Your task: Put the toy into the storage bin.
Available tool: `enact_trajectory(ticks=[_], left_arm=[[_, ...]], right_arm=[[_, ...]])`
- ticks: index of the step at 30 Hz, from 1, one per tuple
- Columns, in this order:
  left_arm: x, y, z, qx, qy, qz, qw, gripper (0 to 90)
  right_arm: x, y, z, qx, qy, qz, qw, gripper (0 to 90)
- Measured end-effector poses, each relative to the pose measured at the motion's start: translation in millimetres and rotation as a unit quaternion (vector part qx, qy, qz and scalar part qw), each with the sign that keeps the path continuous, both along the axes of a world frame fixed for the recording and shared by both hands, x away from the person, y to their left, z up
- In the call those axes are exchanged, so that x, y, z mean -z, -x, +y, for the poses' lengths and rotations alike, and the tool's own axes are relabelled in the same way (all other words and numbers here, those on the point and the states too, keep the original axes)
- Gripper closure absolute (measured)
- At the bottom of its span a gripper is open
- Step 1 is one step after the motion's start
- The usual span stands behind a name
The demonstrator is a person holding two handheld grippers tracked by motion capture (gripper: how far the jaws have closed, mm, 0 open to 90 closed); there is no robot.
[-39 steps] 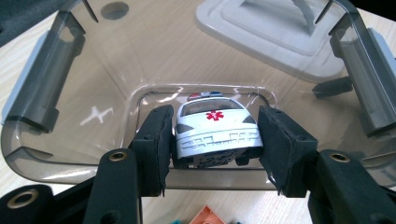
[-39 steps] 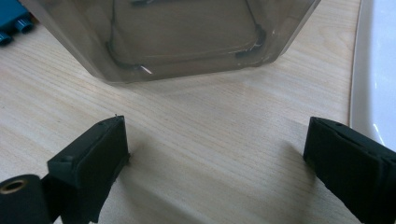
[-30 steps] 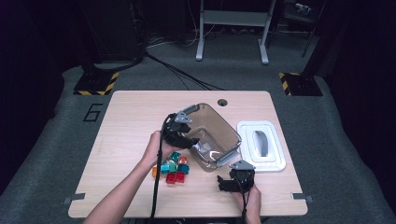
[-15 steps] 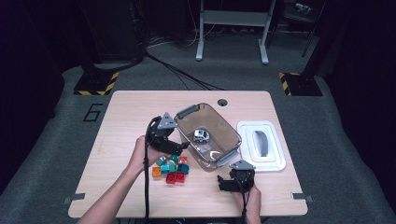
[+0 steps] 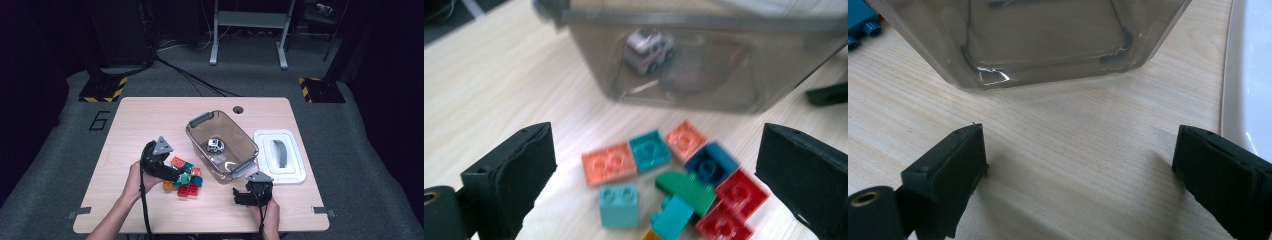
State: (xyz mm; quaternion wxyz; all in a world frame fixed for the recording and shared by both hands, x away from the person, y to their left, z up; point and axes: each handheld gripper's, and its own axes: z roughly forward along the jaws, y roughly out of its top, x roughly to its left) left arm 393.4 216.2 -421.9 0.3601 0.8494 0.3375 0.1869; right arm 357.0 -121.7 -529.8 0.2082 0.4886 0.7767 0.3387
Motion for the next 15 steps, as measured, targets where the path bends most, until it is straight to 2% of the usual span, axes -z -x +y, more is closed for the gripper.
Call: enact_trajectory(ticks=[7,9,11,13,15], left_arm=[[30.7,5.9,15.6,-0.029,0.002,0.022,0.9993,0.2],[42.8,8.5,16.6,-0.040,-0.009,0.024,0.9989,0.2],[52.0,11.2,16.2,-0.037,-0.018,0.029,0.9987,0.0],[62.2,13.8,15.2,-0.040,-0.033,0.029,0.9982,0.0],[70.6,14.1,16.0,-0.049,-0.038,0.030,0.9977,0.1]], right_arm=[[0.0,0.0,0.0,0.000,0.000,0.000,1.0000,6.5],[0.0,0.1,0.0,0.000,0.000,0.000,1.0000,6.6],[0.0,0.0,0.0,0.001,0.000,0.000,1.0000,6.6],[0.0,0.1,0.0,0.001,0.001,0.000,1.0000,6.7],[-0.1,0.2,0.1,0.002,0.001,-0.001,1.0000,6.8]])
